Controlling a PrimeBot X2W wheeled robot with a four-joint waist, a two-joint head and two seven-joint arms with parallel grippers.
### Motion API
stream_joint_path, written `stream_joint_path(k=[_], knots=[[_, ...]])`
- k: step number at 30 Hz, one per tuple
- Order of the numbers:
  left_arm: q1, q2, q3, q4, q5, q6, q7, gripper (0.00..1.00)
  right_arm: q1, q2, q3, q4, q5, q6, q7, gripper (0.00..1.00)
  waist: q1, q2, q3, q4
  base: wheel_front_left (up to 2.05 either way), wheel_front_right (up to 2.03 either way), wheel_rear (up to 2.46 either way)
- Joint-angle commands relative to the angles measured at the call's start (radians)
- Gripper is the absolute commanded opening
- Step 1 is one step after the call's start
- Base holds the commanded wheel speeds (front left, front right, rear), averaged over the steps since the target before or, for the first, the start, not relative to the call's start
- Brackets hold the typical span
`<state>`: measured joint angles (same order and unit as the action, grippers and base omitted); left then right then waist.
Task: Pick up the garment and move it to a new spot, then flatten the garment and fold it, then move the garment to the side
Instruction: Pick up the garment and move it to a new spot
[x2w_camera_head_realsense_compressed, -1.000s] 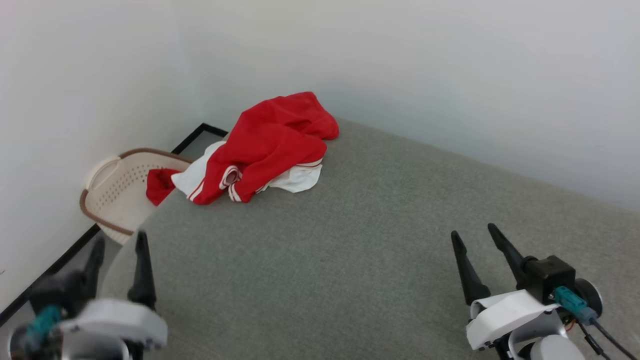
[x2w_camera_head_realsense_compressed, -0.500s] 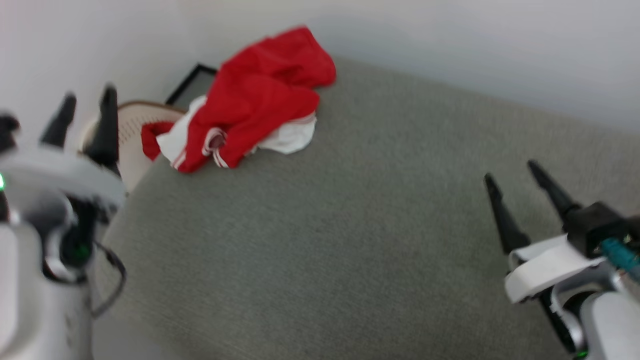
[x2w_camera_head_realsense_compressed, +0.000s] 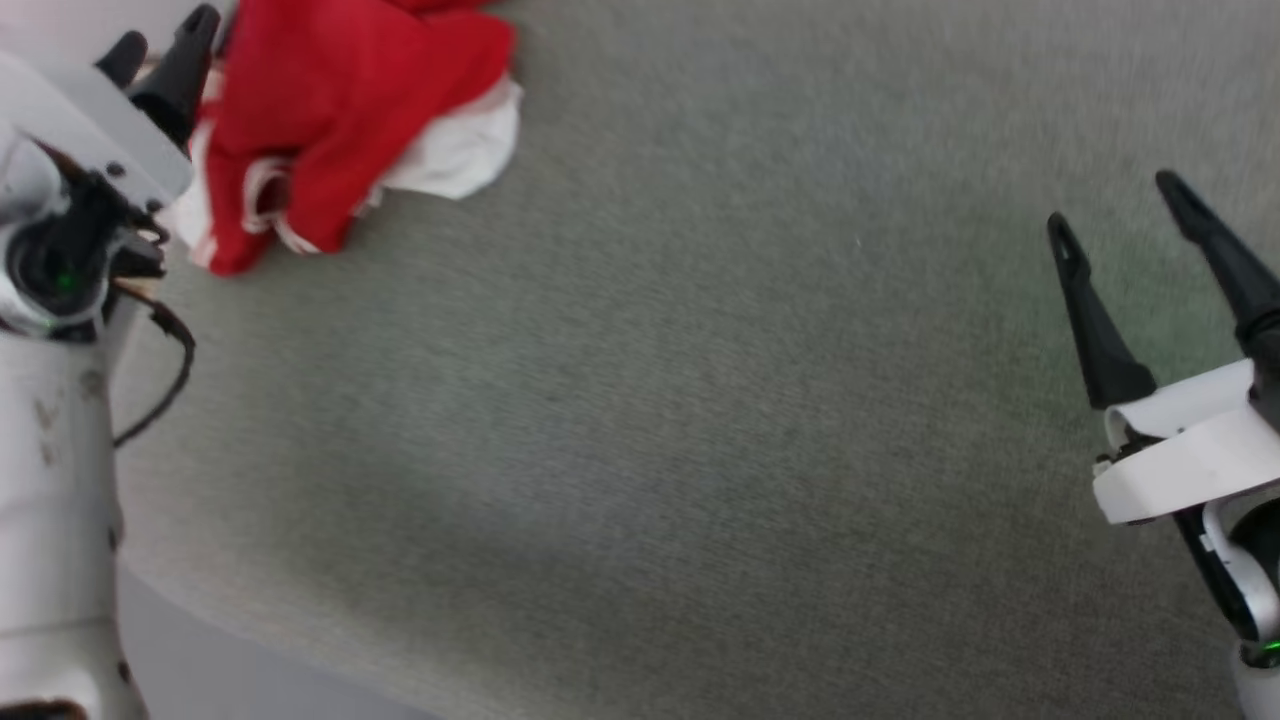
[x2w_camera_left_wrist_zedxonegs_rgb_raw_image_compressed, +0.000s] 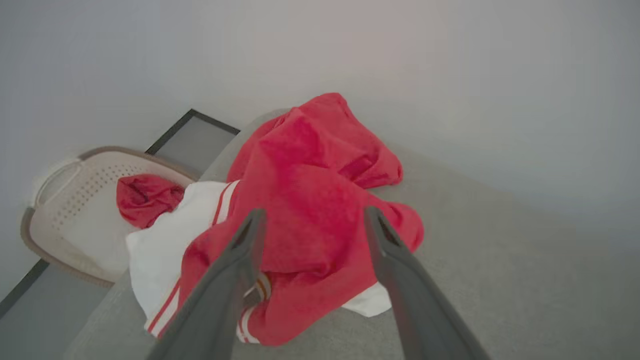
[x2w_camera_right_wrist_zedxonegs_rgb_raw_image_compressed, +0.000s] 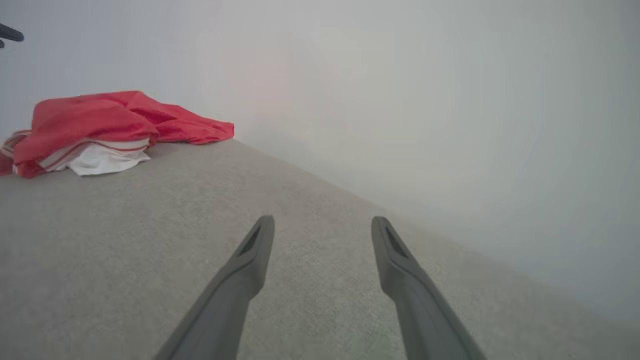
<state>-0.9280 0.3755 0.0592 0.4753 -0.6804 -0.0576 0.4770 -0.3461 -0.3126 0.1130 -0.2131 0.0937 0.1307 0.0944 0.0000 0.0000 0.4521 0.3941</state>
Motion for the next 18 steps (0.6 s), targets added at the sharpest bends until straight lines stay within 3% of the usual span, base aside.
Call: stream_joint_path(k=[1, 9, 18], knots=[[-0.041, 0.014, -0.004, 0.05, -0.005, -0.001, 0.024, 1.0, -0.02, -0.012, -0.002, -0.025, -0.006, 0.0, 0.011, 1.0, 0.0, 0.0, 0.146, -0.074, 0.0, 0.0, 0.0], [-0.162, 0.029, -0.024, 0.261, -0.011, 0.017, 0.115, 1.0, -0.039, -0.039, -0.005, -0.12, 0.005, 0.0, 0.063, 1.0, 0.0, 0.0, 0.22, -0.116, 0.0, 0.0, 0.0], [-0.224, 0.028, -0.039, 0.449, -0.015, 0.008, 0.124, 1.0, -0.04, -0.045, -0.008, -0.201, 0.012, 0.0, 0.116, 1.0, 0.0, 0.0, 0.264, -0.158, 0.0, 0.0, 0.0]])
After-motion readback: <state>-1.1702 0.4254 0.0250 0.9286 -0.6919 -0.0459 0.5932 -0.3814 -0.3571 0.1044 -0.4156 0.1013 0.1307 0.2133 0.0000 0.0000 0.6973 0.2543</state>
